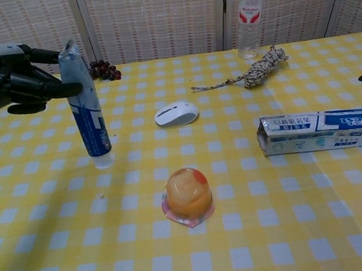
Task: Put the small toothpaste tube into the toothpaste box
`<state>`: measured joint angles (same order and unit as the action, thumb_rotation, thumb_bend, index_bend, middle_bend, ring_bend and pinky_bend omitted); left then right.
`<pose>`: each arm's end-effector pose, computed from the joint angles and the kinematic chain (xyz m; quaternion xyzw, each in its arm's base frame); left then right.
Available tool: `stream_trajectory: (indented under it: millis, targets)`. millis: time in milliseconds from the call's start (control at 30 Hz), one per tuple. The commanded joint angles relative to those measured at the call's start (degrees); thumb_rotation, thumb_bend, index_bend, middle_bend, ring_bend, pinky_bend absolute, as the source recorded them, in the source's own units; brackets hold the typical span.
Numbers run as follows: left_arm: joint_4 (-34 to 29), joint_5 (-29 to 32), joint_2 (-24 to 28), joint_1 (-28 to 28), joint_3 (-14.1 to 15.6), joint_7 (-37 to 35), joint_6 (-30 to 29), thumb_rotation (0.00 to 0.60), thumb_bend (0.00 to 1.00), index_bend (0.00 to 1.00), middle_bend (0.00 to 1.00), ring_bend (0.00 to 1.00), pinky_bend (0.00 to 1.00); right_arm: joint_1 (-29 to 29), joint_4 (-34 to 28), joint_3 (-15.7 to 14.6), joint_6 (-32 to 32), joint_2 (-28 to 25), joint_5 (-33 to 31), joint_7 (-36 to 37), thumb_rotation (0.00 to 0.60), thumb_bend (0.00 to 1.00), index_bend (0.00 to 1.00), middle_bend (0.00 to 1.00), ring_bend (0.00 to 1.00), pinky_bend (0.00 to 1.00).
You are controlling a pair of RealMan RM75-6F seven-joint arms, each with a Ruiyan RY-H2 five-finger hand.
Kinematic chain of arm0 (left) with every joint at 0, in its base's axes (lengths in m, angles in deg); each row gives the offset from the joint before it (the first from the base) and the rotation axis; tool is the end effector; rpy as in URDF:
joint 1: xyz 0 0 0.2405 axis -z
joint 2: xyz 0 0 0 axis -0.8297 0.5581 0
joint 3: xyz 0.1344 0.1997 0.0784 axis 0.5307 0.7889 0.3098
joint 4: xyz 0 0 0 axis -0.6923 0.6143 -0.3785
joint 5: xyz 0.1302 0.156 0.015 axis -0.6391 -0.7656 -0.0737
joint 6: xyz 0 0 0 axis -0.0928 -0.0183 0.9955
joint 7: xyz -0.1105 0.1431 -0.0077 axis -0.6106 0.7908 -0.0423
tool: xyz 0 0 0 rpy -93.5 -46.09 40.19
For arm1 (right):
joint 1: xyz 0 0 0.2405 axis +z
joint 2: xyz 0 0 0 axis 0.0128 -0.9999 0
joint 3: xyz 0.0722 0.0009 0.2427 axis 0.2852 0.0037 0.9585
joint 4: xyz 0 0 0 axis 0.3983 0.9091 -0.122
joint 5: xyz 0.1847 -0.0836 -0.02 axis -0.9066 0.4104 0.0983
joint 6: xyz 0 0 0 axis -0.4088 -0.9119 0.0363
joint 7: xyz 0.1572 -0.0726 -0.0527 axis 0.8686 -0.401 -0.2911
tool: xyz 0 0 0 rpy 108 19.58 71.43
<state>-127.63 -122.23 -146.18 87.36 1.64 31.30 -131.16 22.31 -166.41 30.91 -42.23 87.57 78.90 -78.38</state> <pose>-0.1217 0.3372 0.0518 -0.4778 -0.6785 -0.5009 0.2460 -0.2965 -0.3100 0.0669 0.7044 -0.4432 0.2656 0.4868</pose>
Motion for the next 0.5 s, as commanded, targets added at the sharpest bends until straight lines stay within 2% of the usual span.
stream_trajectory:
  millis: [33, 333, 433, 500]
  targets:
    - [-0.8, -0.5, 0.8, -0.1, 0.0, -0.8, -0.1, 0.6, 0.39, 0.85, 1.0, 1.0, 1.0, 2.6, 1.4, 1.6, 2.3, 3.6, -4.1, -3.8, 0.6, 0.25, 0.01, 0.09, 0.14, 0.02]
    - [-2.3, -1.4, 2.6, -0.1, 0.5, -1.8, -0.9, 0.6, 0.39, 0.85, 1.0, 1.0, 1.0, 6.6, 4.6, 2.8, 5.3, 8.5, -11.6, -9.1, 0.6, 0.25, 0.08, 0.13, 0.16, 0.05]
    - [-2.6, -1.7, 2.9, -0.1, 0.8, -2.2, -1.2, 0.6, 0.39, 0.85, 1.0, 1.0, 1.0, 7.7, 5.9, 3.2, 6.0, 10.0, -13.2, -9.3, 0.6, 0.25, 0.12, 0.15, 0.18, 0.07]
    - [-2.7, -2.3, 3.1, -0.3, 0.9, -2.6, -1.5, 0.6, 0.4, 0.85, 1.0, 1.0, 1.0, 8.2, 6.5, 3.3, 6.4, 10.7, -13.9, -9.5, 0.6, 0.25, 0.15, 0.16, 0.19, 0.13]
